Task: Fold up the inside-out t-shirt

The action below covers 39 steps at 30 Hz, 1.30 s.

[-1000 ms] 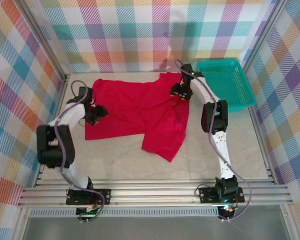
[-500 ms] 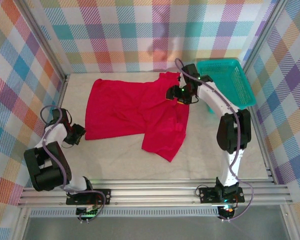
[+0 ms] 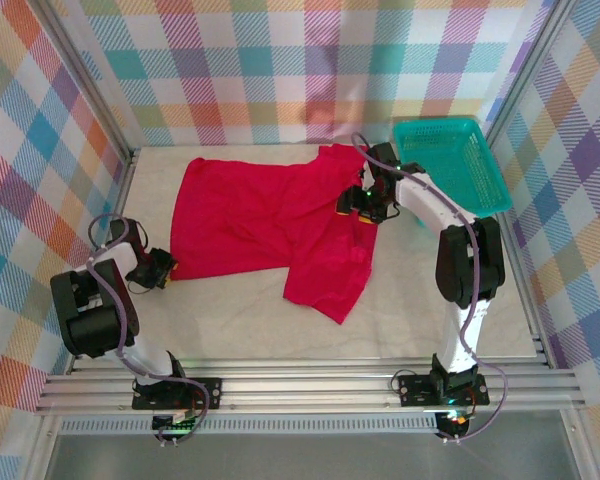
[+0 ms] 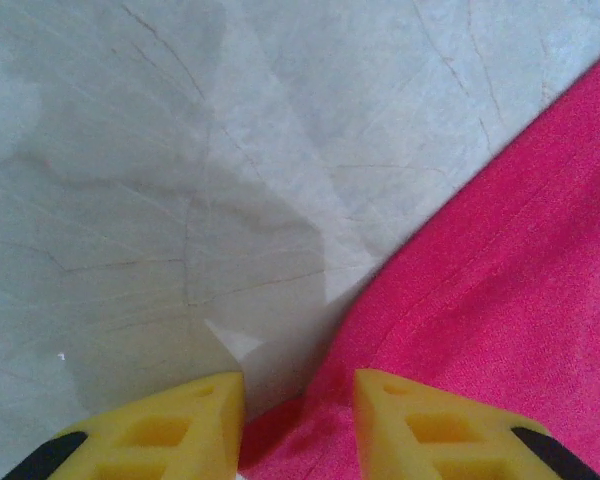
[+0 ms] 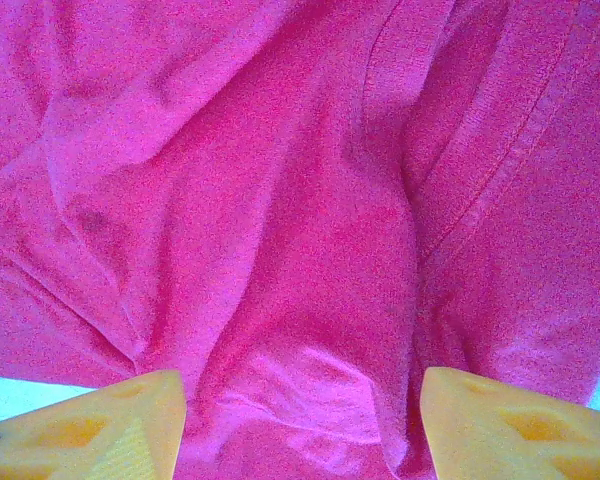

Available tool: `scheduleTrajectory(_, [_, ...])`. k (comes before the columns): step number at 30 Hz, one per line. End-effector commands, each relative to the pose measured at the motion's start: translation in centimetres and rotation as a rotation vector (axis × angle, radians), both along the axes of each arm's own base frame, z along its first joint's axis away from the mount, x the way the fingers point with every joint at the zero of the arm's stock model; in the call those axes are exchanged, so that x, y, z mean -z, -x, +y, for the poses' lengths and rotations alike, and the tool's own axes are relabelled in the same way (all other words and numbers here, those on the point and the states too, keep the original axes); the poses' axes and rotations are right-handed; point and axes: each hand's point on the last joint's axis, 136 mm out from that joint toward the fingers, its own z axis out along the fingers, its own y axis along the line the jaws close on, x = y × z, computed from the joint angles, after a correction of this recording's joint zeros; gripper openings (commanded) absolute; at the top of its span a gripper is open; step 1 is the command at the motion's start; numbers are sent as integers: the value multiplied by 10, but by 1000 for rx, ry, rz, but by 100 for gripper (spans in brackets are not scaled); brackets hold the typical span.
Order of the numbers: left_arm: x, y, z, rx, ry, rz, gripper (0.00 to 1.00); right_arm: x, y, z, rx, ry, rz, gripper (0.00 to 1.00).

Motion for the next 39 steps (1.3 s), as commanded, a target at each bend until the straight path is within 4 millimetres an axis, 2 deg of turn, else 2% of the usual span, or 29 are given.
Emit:
scheduleTrajectory(1, [4,-17,0,-26,34,-61,29,-18,1,4,-24,-25,-30,64])
scheduleTrajectory(4, [3,-21,-1,-21,44,-80,10,-13,15,6,-45,-9,0,64])
scheduleTrajectory(6, [-1,-23,-1,-15,42,-87,0,-5,34,7,-74,23,34,64])
scheduleTrajectory(10, [-24,-24,3,-2,5,-114,0,18,89,0,-124,122,130,63])
scheduleTrajectory(14, [-53,-24,4,4,-41,-172,0,27,143,-4,-143,142,166,59])
scheduleTrajectory(18, [-68,-25,-7,34,-58,-208,0,34,179,6,-164,143,139,57])
scheduleTrajectory(22, [-73,-24,-15,61,-65,-220,0,58,209,17,-170,137,162,55])
scheduleTrajectory(24, [-75,-21,-14,62,-76,-221,0,66,222,23,-182,158,171,57])
scheduleTrajectory(26, [-77,-19,-14,68,-87,-219,0,73,233,29,-189,170,188,59])
scheduleTrajectory(30, [-79,-16,-15,73,-90,-219,0,83,242,33,-166,187,193,63])
scheduleTrajectory(35, [-82,-16,-16,77,-84,-224,0,94,237,38,-151,187,194,65])
scheduleTrajectory(39, [-84,-17,-16,81,-84,-227,0,110,235,41,-158,214,222,63])
